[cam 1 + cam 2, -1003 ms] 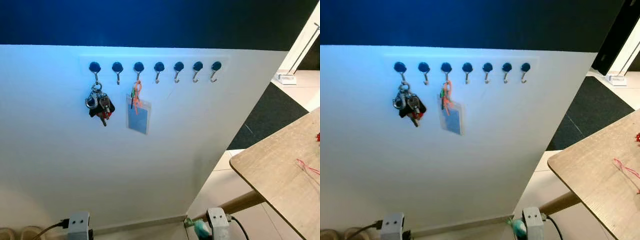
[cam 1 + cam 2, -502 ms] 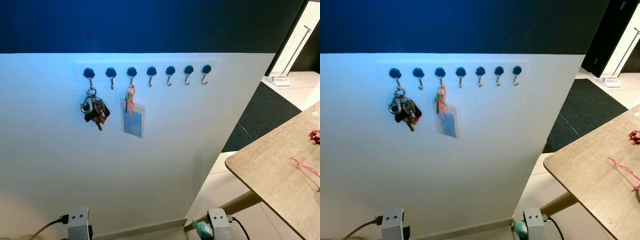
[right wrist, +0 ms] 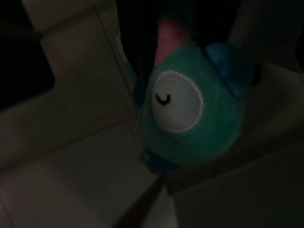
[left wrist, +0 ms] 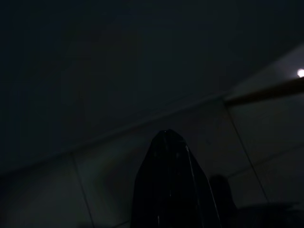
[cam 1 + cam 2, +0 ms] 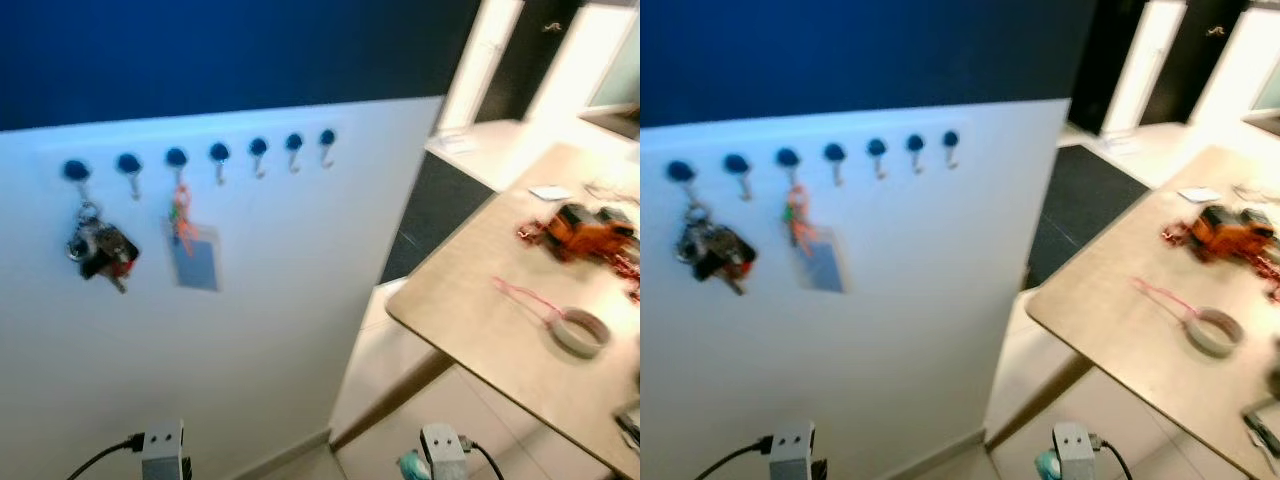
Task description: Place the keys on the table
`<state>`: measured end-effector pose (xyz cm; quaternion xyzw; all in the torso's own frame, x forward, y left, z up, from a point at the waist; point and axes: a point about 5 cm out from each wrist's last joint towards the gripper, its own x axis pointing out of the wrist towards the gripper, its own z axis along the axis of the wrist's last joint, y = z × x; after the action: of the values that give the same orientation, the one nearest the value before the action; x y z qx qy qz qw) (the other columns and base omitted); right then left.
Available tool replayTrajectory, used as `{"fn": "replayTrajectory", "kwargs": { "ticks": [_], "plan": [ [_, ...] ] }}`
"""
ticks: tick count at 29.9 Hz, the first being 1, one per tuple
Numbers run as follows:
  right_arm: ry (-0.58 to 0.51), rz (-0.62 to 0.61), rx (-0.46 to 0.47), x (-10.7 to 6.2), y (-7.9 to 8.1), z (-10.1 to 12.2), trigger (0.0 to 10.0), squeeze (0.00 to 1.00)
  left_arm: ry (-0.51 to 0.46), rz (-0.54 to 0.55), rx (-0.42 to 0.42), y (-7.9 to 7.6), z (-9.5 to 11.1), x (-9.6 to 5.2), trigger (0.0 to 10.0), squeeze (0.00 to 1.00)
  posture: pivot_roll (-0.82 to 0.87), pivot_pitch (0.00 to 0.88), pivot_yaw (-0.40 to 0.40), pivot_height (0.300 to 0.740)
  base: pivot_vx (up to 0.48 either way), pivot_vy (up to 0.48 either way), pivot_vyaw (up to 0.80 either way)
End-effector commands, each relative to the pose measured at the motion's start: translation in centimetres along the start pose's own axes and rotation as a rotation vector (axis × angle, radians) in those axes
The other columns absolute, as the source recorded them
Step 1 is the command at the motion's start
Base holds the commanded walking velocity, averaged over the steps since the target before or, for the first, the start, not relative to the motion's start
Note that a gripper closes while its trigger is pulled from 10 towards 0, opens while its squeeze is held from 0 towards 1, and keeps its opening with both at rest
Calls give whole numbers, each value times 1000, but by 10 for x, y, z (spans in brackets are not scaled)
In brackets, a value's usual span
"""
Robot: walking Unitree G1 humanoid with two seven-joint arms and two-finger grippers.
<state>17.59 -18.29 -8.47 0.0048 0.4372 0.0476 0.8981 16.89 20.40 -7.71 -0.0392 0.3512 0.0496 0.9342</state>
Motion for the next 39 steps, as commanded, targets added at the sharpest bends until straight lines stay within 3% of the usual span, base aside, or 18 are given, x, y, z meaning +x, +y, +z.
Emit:
{"fn": "replayTrajectory", "kwargs": {
  "ticks": [1, 21, 39],
  "plan": [
    [1, -5, -9, -1, -2, -2, 10000, 0, 13, -15, 9, -2, -3, 0, 10000, 0, 46, 14, -47, 740, 0, 0, -800],
    [-13, 30, -55, 1, 5, 3, 10000, 0, 42, -11, 4, 0, -12, -4, 10000, 0, 53, 25, -50, 740, 0, 0, -800],
    [-10, 37, -73, 2, 6, 3, 10000, 0, 9, -30, -1, 1, -8, -4, 10000, 0, 53, 22, -52, 740, 0, 0, -800]
  ]
}}
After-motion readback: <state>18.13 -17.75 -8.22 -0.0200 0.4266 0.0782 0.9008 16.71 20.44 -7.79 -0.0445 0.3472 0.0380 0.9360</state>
